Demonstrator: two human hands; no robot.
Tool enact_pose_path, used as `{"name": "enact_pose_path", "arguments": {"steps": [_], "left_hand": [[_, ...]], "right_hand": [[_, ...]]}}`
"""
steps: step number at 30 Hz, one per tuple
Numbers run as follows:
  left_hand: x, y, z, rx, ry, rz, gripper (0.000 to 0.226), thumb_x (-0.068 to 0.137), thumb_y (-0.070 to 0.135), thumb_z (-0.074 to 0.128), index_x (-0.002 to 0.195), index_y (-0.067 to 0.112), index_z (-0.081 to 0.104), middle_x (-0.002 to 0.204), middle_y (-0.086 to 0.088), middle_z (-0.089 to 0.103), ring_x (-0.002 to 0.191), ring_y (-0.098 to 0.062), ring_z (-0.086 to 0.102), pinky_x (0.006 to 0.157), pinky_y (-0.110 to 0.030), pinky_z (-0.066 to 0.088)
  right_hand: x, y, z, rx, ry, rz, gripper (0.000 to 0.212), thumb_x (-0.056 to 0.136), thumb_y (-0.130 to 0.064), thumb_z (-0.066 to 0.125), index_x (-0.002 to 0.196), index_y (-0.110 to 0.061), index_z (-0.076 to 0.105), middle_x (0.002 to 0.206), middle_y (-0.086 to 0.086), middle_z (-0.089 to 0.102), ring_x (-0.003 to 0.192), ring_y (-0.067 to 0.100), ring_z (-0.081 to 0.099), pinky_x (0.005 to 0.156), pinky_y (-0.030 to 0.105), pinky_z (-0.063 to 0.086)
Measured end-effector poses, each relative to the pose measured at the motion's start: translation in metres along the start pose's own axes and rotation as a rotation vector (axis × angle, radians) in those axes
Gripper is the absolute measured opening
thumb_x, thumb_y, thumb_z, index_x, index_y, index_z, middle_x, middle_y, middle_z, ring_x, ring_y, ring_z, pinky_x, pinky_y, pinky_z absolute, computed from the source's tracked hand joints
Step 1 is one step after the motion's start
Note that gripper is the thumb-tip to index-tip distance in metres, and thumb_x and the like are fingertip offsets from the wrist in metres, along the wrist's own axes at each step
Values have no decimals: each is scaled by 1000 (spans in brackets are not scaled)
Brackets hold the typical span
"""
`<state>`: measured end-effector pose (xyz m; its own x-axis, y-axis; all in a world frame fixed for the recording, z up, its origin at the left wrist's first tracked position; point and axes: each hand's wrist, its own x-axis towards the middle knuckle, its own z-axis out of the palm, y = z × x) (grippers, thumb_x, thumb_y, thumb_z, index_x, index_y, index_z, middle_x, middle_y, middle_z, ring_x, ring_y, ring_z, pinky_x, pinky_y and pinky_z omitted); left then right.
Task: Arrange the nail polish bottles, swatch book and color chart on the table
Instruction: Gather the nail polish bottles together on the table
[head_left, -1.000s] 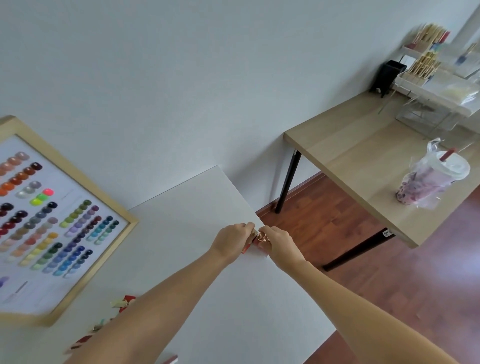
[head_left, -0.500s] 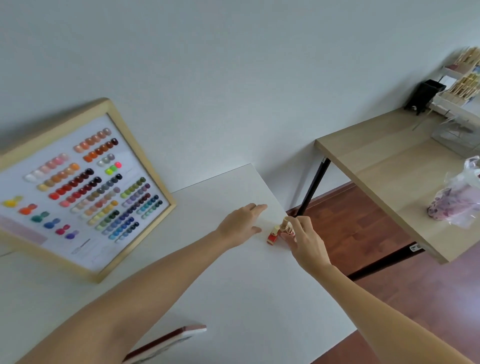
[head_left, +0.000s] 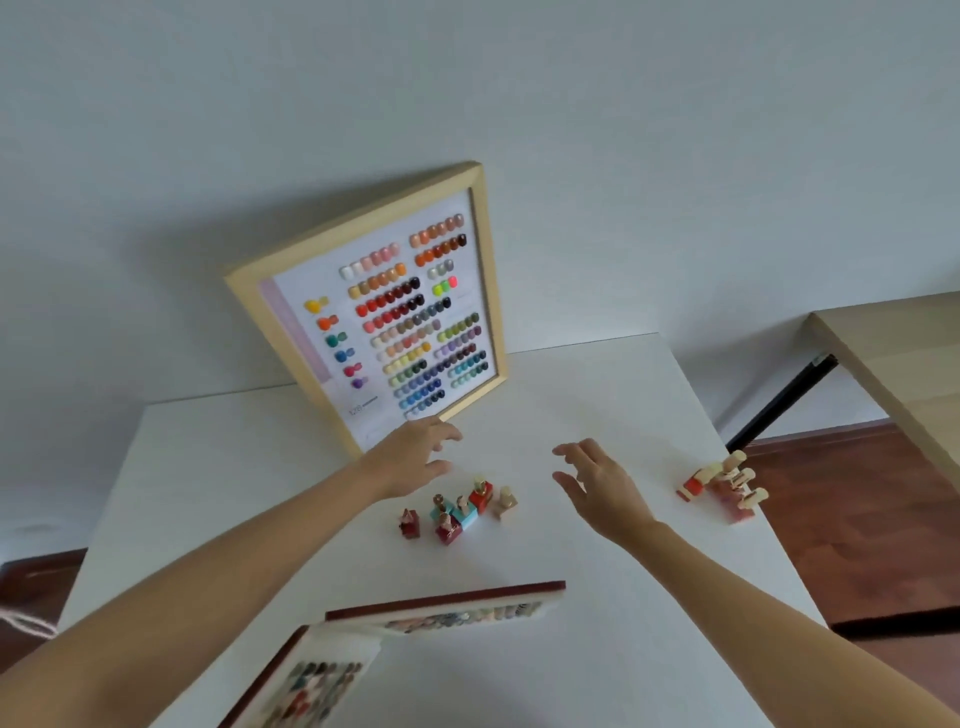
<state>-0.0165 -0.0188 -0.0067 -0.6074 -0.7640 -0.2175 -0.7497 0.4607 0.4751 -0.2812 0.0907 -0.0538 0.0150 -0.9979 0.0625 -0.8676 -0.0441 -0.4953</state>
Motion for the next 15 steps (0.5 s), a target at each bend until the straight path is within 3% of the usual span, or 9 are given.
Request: {"name": "enact_pose_path", "arguments": {"steps": [6, 10, 15], "left_hand": [[-32, -22, 34, 130, -168, 19, 38, 81, 35, 67, 115, 24, 55, 120, 4, 53, 96, -14, 58, 82, -31, 52], [-33, -23, 55, 142, -131, 44, 35, 81, 37, 69, 110, 22, 57, 120, 1, 54, 99, -16, 62, 82, -26, 54], [-29, -19, 70, 145, -62, 61, 34, 86, 34, 66, 114, 16, 60, 115, -2, 56, 93, -16, 64, 83, -23, 55]], "right_hand": [[19, -40, 31, -20, -274, -59, 49, 91, -36, 58, 135, -25, 41, 130, 1, 50, 98, 16, 61, 85, 29, 54], [28, -56, 49, -42, -347, -65, 54, 90, -33, 59, 138, -29, 34, 130, 4, 49, 100, 19, 60, 83, 30, 52], [39, -64, 64, -90, -342, -57, 47, 93, -29, 53, 135, -36, 33, 122, 4, 53, 89, 19, 60, 74, 27, 53]]}}
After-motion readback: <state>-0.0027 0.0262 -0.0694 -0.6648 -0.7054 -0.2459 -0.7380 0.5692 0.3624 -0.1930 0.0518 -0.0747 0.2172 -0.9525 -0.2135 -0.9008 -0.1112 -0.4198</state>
